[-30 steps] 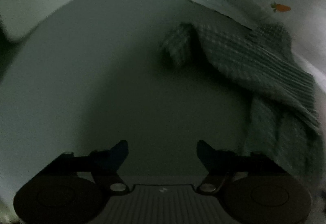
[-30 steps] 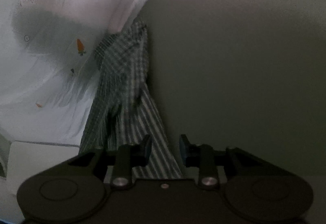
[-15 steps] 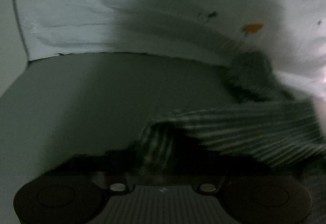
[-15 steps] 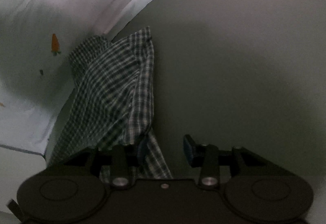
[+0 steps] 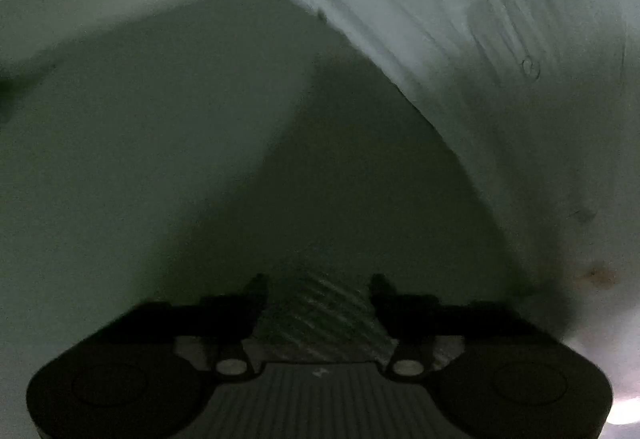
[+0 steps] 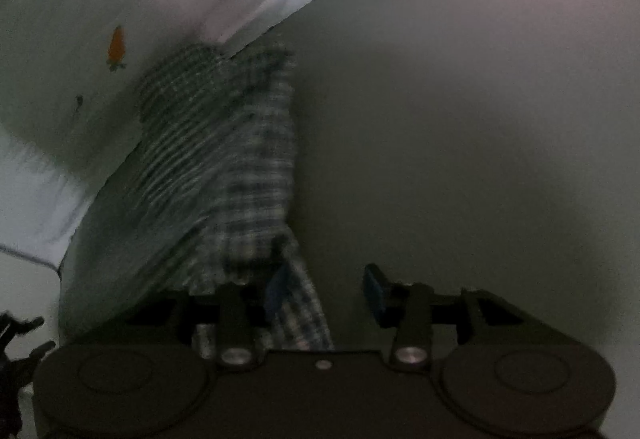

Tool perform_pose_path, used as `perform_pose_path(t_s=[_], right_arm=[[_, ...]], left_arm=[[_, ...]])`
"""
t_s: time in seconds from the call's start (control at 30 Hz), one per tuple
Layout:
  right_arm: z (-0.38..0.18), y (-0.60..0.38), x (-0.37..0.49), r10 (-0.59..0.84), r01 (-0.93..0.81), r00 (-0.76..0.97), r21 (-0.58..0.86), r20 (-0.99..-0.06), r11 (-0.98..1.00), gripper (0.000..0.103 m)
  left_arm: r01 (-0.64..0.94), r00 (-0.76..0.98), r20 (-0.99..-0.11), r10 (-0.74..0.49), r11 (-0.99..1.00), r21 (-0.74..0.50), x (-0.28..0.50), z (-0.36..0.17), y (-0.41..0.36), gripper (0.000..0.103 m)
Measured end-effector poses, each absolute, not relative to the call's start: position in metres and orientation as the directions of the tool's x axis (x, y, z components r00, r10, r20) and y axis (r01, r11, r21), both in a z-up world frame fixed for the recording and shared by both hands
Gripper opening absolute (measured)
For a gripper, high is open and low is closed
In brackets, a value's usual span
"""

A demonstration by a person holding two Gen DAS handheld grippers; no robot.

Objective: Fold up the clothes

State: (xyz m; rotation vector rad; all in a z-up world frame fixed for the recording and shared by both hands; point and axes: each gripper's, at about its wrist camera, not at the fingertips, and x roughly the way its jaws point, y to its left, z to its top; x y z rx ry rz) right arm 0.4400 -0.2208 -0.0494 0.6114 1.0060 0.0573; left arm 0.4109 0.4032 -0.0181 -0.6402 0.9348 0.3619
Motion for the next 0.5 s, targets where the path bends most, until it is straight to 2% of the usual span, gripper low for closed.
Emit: perform_pose_path(t_s=[0.1, 0.17, 0.23, 0.43, 0.5], right_arm=[[-0.05, -0.217, 0.434, 0.305, 0.217, 0.57, 0.498, -0.763, 0.839, 0.048], [-0.049, -0.214, 0.432, 0.293, 0.208, 0.577, 0.484, -0.762, 0.85, 0.049], [-0.048, -0.211, 0.432, 0.285, 0.192, 0.576, 0.467, -0.766, 0.863, 0.053], [-0.046, -0.194, 0.439, 0.277, 0.111, 0.55, 0.397, -0.788, 0.911, 0.07], [-0.046, -0.189, 0.439, 0.268, 0.092, 0.547, 0.375, -0.793, 0.923, 0.072]], left_arm=[[-0.544, 0.568, -0.819, 0.077, 0.782, -0.304, 0.407, -0.023, 0.399, 0.071], [-0.504, 0.613, -0.79, 0.014, 0.777, -0.377, 0.399, -0.028, 0.395, 0.087], [-0.467, 0.66, -0.749, -0.046, 0.756, -0.458, 0.39, -0.041, 0.393, 0.092], [-0.445, 0.681, -0.722, -0.119, 0.716, -0.538, 0.395, -0.082, 0.379, 0.092], [-0.437, 0.698, -0.706, -0.116, 0.712, -0.549, 0.397, -0.09, 0.37, 0.091]])
